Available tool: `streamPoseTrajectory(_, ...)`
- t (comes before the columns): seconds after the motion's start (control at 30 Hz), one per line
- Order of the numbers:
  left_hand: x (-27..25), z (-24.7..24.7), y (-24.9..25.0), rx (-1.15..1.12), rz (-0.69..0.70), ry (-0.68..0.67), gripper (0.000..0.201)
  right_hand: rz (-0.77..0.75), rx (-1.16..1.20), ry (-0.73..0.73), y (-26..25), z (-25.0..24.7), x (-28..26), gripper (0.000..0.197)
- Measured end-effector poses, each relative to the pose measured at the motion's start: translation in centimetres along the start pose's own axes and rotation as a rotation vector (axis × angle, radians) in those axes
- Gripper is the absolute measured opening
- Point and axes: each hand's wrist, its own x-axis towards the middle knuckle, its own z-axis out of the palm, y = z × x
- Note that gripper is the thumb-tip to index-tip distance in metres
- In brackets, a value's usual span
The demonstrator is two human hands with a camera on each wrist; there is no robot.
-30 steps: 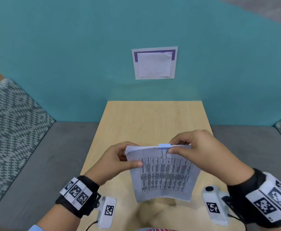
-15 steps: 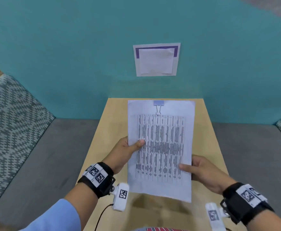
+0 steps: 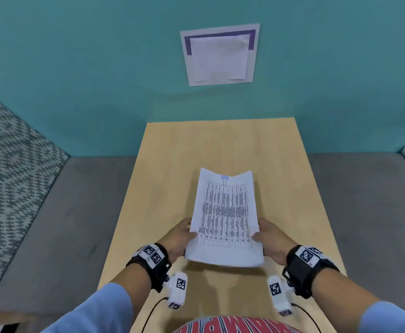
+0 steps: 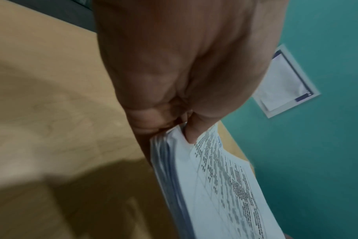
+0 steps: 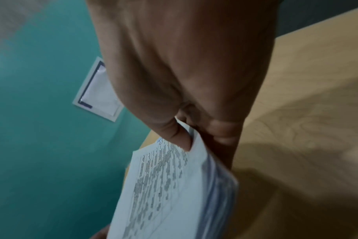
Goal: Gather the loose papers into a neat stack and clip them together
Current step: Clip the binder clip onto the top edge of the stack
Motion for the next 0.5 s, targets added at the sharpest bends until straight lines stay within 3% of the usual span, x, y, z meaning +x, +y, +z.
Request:
streamPoseTrajectory(0.1, 2.9, -0.4, -1.0, 0.058, -0.027, 0.045, 0.044, -0.007, -0.123, 0.122, 0.4, 0.0, 2.2, 0.036)
streamPoseTrajectory(0.5, 9.5, -2.1, -0.2, 0.274, -0.045, 0.109, 0.055, -0.080, -0.579, 0.209, -0.4, 0.0, 8.1, 0.055)
